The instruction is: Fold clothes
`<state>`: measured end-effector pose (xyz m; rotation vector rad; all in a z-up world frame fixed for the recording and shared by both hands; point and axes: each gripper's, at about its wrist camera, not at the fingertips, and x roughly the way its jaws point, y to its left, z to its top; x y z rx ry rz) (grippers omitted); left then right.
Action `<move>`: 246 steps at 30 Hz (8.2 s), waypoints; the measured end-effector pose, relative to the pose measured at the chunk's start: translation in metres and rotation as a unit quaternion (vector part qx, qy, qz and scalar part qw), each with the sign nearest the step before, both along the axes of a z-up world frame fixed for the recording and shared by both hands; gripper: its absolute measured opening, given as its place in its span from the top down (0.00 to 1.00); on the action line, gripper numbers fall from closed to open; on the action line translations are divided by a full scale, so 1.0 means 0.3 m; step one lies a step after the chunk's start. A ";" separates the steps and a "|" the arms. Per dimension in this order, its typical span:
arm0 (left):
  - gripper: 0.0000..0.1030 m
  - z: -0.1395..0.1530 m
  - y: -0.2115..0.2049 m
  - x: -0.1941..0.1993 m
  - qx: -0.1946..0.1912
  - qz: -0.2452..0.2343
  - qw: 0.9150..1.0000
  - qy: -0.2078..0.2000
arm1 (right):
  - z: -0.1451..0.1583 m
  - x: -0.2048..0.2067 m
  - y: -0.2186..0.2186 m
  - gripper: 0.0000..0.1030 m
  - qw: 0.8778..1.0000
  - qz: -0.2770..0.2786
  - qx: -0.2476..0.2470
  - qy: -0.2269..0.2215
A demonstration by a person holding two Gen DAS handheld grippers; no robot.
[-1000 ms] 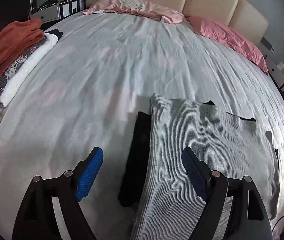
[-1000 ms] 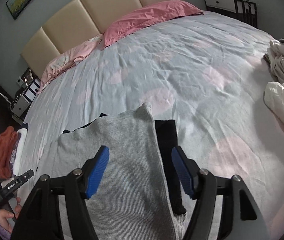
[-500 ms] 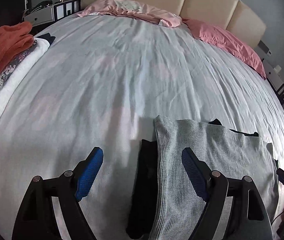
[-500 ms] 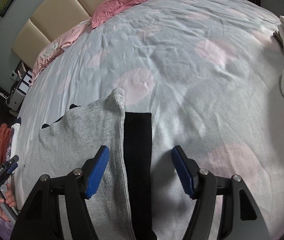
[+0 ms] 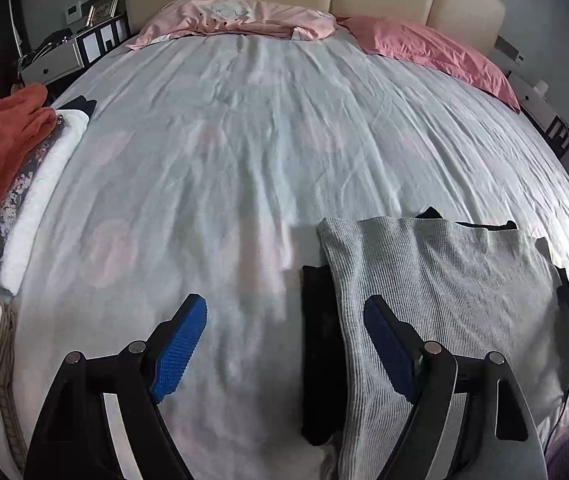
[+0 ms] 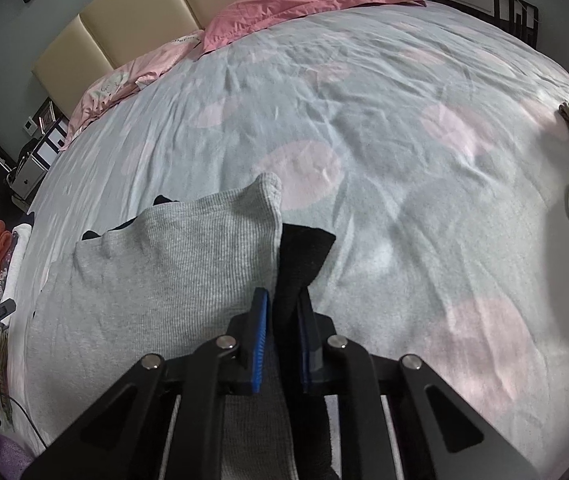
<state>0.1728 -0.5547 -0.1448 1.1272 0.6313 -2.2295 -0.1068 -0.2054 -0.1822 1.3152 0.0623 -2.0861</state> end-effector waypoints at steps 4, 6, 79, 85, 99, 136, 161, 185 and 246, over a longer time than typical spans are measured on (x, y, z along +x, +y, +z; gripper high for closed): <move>0.20 0.031 -0.007 0.042 0.001 -0.001 1.000 0.015 | 0.083 0.058 -0.040 0.88 1.000 0.014 -0.004 0.021; 0.21 0.046 -0.010 0.064 0.001 -0.001 1.000 0.023 | 0.124 0.088 -0.060 0.88 0.999 0.021 -0.006 0.032; 0.31 -0.043 0.083 0.268 0.213 0.019 0.977 0.020 | 0.060 0.580 -0.442 0.68 0.986 0.159 -0.040 -0.037; 0.31 -0.054 0.055 0.290 0.227 0.043 0.973 0.031 | 0.112 0.672 -0.435 0.89 0.971 0.221 -0.088 -0.022; 0.31 -0.081 0.041 0.278 0.249 0.044 0.967 0.026 | 0.032 1.030 -0.550 0.91 0.920 0.390 -0.003 0.044; 0.58 -0.130 0.211 0.309 0.289 -0.010 0.956 -0.052 | 0.014 0.788 -0.137 0.69 0.975 0.205 0.077 -0.030; 0.73 -0.180 0.210 0.275 0.316 -0.004 0.948 -0.038 | 0.004 0.737 -0.109 0.69 0.982 0.168 0.055 -0.059; 0.93 -0.086 0.204 0.320 0.302 -0.025 0.953 0.002 | 0.029 0.715 -0.109 0.95 0.990 0.132 0.008 -0.040; 0.55 -0.243 -0.125 -0.105 0.214 -0.092 0.968 0.091 | -0.134 0.153 -0.417 0.58 0.918 0.127 -0.237 -0.292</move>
